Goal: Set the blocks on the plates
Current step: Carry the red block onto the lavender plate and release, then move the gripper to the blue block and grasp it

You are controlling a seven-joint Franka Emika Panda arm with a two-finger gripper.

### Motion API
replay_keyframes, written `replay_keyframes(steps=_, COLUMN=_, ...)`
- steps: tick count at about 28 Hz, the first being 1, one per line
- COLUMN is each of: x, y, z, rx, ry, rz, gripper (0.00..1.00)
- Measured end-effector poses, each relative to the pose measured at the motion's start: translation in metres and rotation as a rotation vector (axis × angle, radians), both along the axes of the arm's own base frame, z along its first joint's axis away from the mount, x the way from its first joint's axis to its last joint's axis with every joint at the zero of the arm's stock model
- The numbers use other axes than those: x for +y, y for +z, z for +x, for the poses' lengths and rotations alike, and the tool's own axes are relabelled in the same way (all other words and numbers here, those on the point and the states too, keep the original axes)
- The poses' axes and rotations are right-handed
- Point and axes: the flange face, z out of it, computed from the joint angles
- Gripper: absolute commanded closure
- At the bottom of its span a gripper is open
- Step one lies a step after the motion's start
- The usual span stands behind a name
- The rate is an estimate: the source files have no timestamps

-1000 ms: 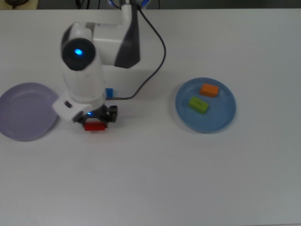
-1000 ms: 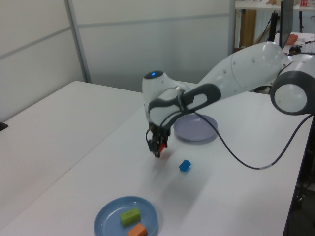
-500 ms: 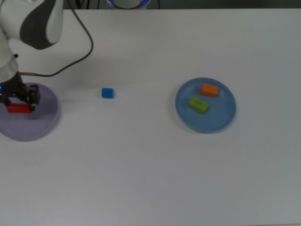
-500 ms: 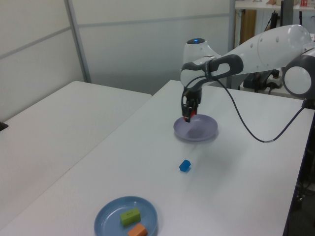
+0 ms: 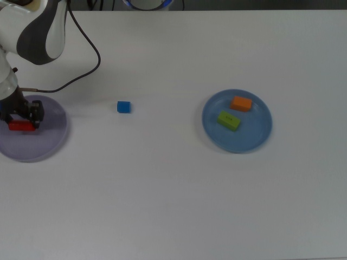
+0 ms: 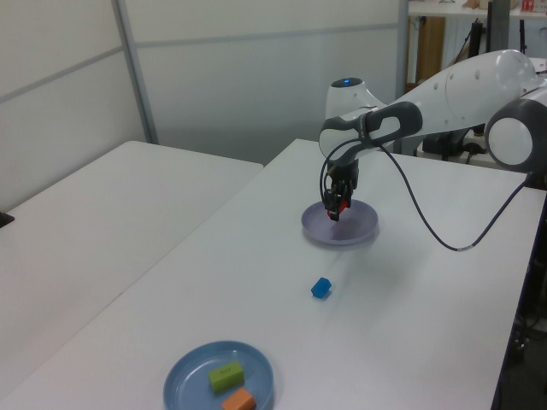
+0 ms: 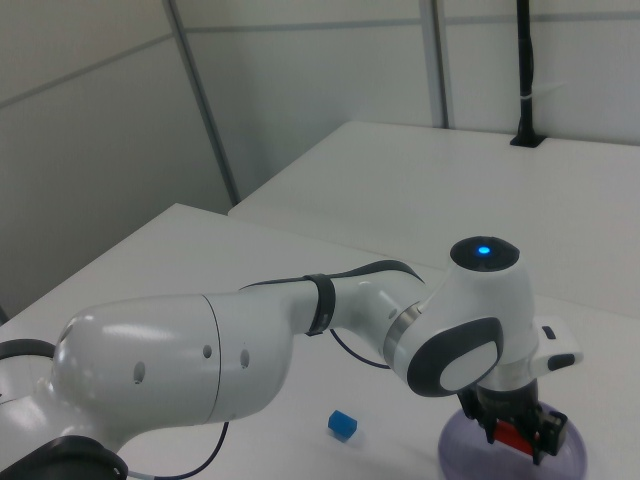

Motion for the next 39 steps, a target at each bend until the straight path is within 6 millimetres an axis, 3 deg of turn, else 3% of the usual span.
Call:
replay_keyframes(steps=11, x=0.010, y=-0.003, z=0.002, rx=0.012, ry=0.007, rz=0.009, gripper=0.00)
replay_keyframes(steps=16, x=0.030, y=-0.010, z=-0.004, rx=0.062, ry=-0.010, rz=0.036, gripper=0.00)
replay_keyframes(steps=21, x=0.076, y=-0.006, z=-0.018, rx=0.099, ry=-0.027, rz=0.047, gripper=0.00)
replay_keyframes(steps=28, x=0.158, y=0.035, z=-0.034, rx=0.079, ry=-0.075, rz=0.032, gripper=0.00)
replay_keyframes(steps=31, x=0.192, y=0.044, z=-0.039, rx=0.076, ry=-0.086, rz=0.028, gripper=0.00)
replay_keyframes(steps=34, x=0.235, y=0.034, z=-0.045, rx=0.102, ry=-0.077, rz=0.026, gripper=0.00)
replay_keyframes(steps=38, x=0.270, y=0.009, z=-0.052, rx=0.131, ry=-0.053, rz=0.021, gripper=0.00)
replay_keyframes(steps=39, x=0.275, y=0.001, z=-0.054, rx=0.131, ry=-0.052, rz=0.022, gripper=0.06)
